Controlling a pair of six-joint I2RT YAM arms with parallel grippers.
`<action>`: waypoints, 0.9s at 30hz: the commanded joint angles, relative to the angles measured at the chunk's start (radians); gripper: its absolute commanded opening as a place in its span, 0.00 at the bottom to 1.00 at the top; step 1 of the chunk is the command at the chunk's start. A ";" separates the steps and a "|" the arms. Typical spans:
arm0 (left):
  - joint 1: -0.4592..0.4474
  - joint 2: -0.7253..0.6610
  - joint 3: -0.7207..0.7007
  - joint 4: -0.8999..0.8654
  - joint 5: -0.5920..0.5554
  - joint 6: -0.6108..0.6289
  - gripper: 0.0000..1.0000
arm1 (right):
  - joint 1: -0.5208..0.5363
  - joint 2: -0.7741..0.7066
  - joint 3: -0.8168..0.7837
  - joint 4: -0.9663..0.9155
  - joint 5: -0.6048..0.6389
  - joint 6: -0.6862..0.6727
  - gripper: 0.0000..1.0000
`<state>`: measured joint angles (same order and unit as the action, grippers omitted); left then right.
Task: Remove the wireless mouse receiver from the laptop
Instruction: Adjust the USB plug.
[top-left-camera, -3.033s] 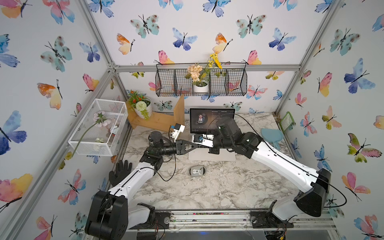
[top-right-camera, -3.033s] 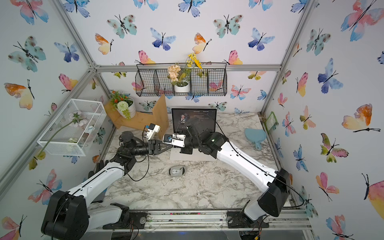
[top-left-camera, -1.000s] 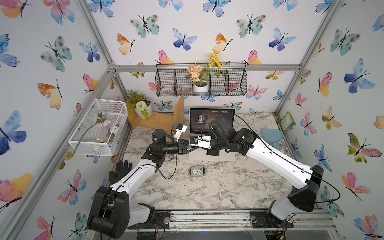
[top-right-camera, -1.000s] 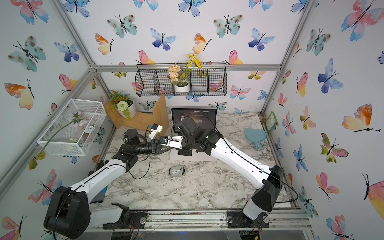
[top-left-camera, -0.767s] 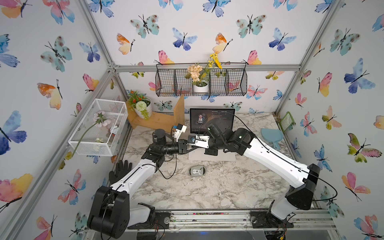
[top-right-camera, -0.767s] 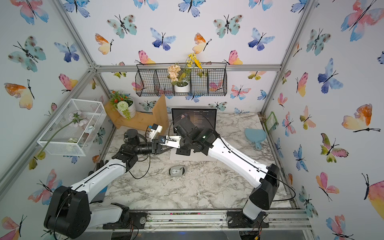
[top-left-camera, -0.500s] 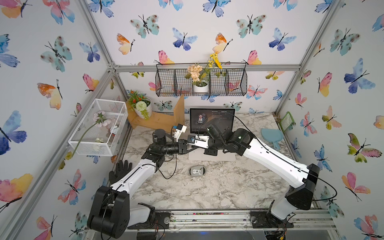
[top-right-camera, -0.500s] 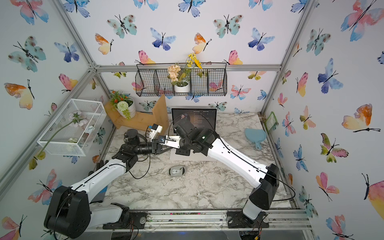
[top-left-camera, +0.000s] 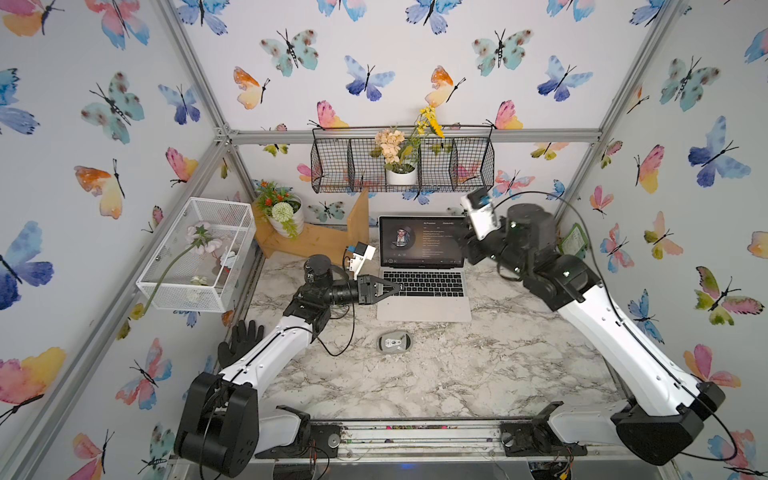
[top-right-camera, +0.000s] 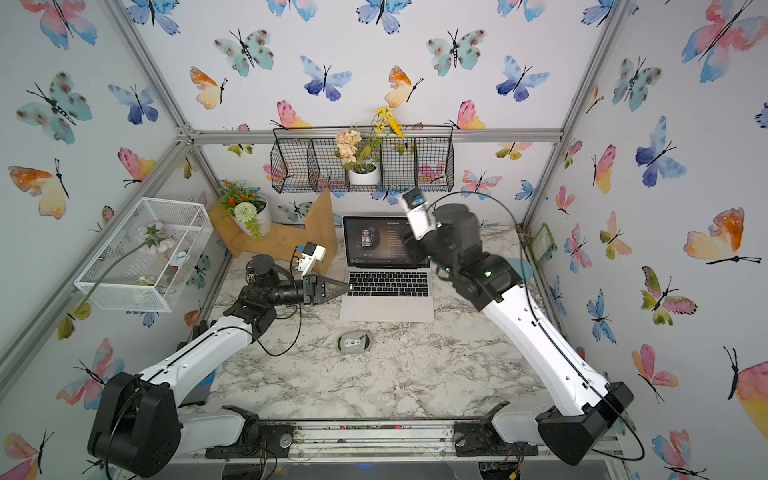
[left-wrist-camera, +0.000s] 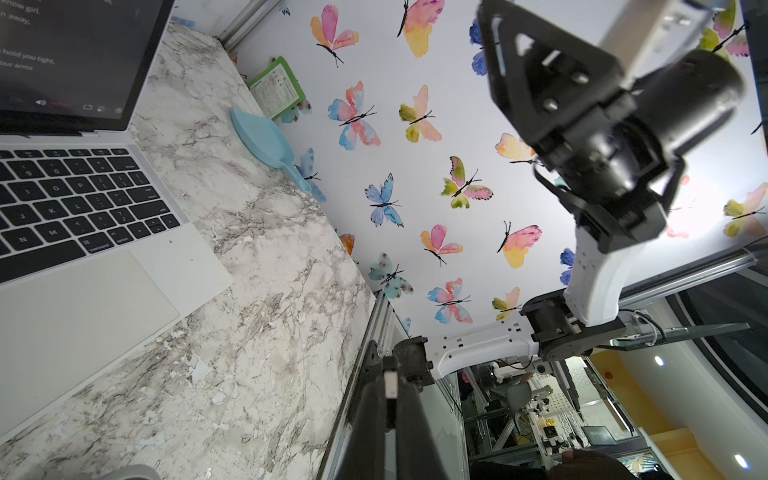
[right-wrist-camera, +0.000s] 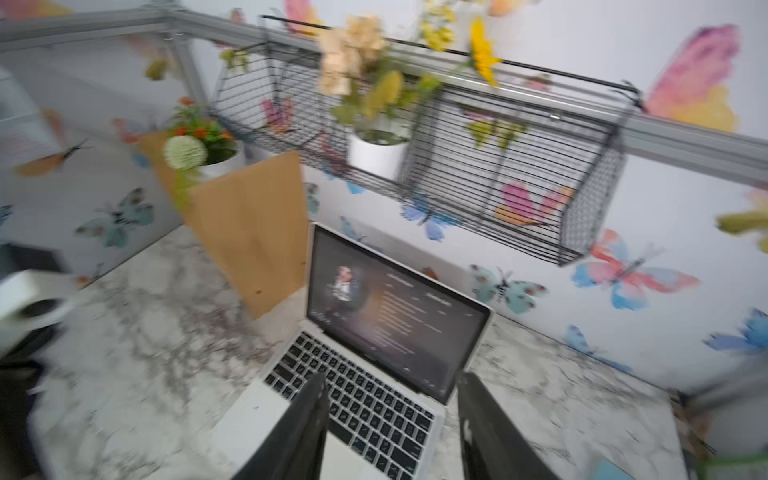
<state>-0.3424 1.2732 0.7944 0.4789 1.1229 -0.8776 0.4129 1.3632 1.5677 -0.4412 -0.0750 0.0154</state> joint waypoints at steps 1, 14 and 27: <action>0.000 -0.037 0.013 0.171 0.047 -0.069 0.00 | -0.005 0.043 -0.018 -0.042 -0.534 0.175 0.53; 0.003 0.031 -0.016 0.627 0.038 -0.350 0.00 | 0.145 -0.068 -0.410 0.387 -0.835 0.380 0.44; 0.002 0.008 -0.018 0.540 0.032 -0.285 0.00 | 0.168 -0.039 -0.450 0.702 -0.914 0.628 0.39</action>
<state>-0.3416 1.3079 0.7910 1.0233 1.1286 -1.1889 0.5716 1.3098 1.1133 0.1768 -0.9478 0.5774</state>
